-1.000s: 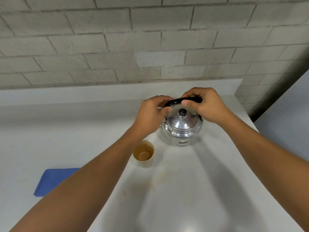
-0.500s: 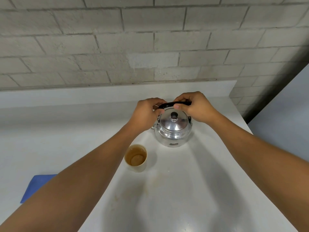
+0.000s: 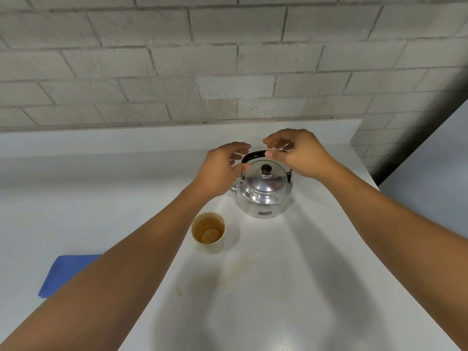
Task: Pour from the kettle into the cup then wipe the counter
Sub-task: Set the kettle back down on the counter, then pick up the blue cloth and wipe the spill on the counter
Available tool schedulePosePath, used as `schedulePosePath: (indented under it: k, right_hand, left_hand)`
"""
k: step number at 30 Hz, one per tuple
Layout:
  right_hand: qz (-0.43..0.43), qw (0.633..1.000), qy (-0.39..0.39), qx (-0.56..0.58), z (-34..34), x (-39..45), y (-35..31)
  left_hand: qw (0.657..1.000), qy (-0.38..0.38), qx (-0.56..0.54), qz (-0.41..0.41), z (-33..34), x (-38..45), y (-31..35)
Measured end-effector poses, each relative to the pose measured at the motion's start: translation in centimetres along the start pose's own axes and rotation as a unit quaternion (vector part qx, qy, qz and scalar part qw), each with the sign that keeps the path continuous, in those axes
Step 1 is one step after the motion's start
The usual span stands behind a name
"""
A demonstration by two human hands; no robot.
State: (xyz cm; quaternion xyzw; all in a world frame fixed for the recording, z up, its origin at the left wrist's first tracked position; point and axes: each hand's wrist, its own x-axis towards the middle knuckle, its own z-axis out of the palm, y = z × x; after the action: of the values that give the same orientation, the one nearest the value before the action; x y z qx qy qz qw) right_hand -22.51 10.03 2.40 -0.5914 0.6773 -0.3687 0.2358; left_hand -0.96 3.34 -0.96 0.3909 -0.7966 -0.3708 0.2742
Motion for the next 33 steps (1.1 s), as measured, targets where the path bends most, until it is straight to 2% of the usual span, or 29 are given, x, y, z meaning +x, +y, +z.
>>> schedulePosePath:
  k: [5, 9, 15, 20, 27, 33]
  right_hand:
    - [-0.078, 0.996, 0.039, -0.03, 0.3, -0.9, -2.9]
    - [-0.11, 0.994, -0.006, -0.003, 2.4, -2.6, -7.4]
    - [-0.105, 0.99, -0.074, 0.057, 10.1, -7.0, -13.3]
    - [-0.059, 0.987, -0.113, 0.093, 18.1, -9.5, -15.8]
    - [0.043, 0.987, -0.151, 0.028, 28.1, -10.9, -15.0]
    - [0.087, 0.984, -0.155, -0.015, 32.9, -11.6, -13.7]
  left_hand:
    - [0.999, 0.034, -0.011, 0.01, -3.1, -2.9, -0.2]
    - [0.999, 0.049, -0.009, 0.001, -7.3, -6.9, -1.3]
    - [0.998, -0.036, 0.045, -0.036, -14.3, -14.0, -4.6]
    - [0.992, -0.077, 0.079, -0.068, -17.7, -18.7, -8.6]
    - [0.977, -0.082, 0.149, -0.13, -20.7, -22.8, -16.2]
    - [0.955, -0.102, 0.215, -0.177, -22.6, -24.5, -20.5]
